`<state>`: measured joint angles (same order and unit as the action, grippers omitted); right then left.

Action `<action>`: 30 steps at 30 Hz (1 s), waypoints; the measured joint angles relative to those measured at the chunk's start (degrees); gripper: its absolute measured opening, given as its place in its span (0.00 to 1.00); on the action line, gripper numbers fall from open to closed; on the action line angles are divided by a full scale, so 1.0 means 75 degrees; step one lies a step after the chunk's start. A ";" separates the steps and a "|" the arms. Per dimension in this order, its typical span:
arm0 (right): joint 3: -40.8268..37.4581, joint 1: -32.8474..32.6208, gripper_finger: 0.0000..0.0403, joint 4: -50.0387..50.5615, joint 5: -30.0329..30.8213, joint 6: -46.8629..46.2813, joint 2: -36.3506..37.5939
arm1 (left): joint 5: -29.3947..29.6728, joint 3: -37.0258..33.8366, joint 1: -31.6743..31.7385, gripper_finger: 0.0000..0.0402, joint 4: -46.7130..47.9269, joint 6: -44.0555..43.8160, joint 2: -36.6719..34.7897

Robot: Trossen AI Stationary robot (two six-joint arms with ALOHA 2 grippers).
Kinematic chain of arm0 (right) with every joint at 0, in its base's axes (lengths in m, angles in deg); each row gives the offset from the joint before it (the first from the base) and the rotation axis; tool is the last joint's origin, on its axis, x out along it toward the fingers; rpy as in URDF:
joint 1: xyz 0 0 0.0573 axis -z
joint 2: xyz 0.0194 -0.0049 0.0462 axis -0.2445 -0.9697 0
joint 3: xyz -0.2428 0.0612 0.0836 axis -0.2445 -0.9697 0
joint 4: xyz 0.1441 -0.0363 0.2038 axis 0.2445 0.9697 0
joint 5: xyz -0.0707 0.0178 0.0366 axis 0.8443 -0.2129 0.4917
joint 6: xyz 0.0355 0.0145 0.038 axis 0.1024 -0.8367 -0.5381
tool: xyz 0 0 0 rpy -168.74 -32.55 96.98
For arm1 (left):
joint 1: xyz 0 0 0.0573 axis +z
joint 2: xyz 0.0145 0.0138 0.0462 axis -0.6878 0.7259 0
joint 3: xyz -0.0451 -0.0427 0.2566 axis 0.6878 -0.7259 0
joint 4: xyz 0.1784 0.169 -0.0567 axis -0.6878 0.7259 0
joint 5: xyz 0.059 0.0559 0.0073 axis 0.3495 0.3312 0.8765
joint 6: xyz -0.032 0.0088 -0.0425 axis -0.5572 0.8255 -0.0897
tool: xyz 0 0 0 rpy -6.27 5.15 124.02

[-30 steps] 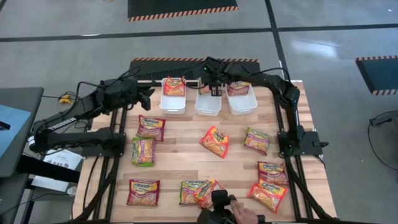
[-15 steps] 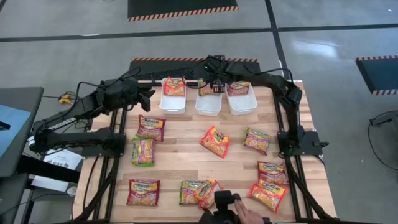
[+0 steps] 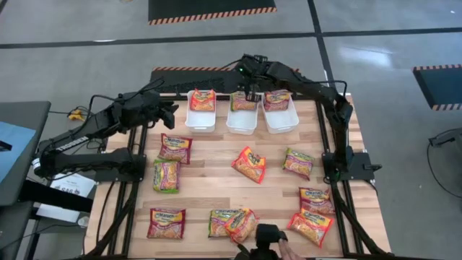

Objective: Sort Maruchan noodles
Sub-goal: Put the red noodle pack into the right white bin

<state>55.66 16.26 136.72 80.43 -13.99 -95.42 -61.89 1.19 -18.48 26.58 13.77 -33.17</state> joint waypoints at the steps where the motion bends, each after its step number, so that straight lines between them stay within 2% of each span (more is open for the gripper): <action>1: 0.0165 0.0001 0.43 0.0378 -0.0006 -0.0190 0.0000 | -0.0162 0.0000 0.0008 0.31 0.0119 -0.0112 0.0000; 8: 0.1474 -0.0288 0.43 0.2695 -0.0014 -0.1860 0.0002 | -0.1842 0.0000 0.0120 0.40 0.0594 -0.1101 0.0000; 16: 0.2738 -0.0947 0.43 0.3955 -0.0220 -0.3503 0.0000 | -0.4006 0.0000 0.0096 0.41 0.0623 -0.1056 0.0000; 18: 0.2749 -0.1193 0.43 0.4088 -0.0264 -0.3932 0.0062 | -0.4445 0.0000 0.0019 0.41 0.0700 -0.1056 0.0000; 24: 0.2698 -0.1966 0.43 0.4347 -0.0936 -0.5268 0.0301 | -0.5373 0.0000 -0.0422 0.41 0.1317 -0.1030 0.0000; 30: 0.2698 -0.2859 0.43 0.4352 -0.1130 -0.6074 0.0364 | -0.5492 0.0000 -0.1225 0.41 0.2228 -0.0907 0.0000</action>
<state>75.90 -5.18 169.36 71.96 -59.54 -92.68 -103.09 1.19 -27.67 43.29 6.97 -33.17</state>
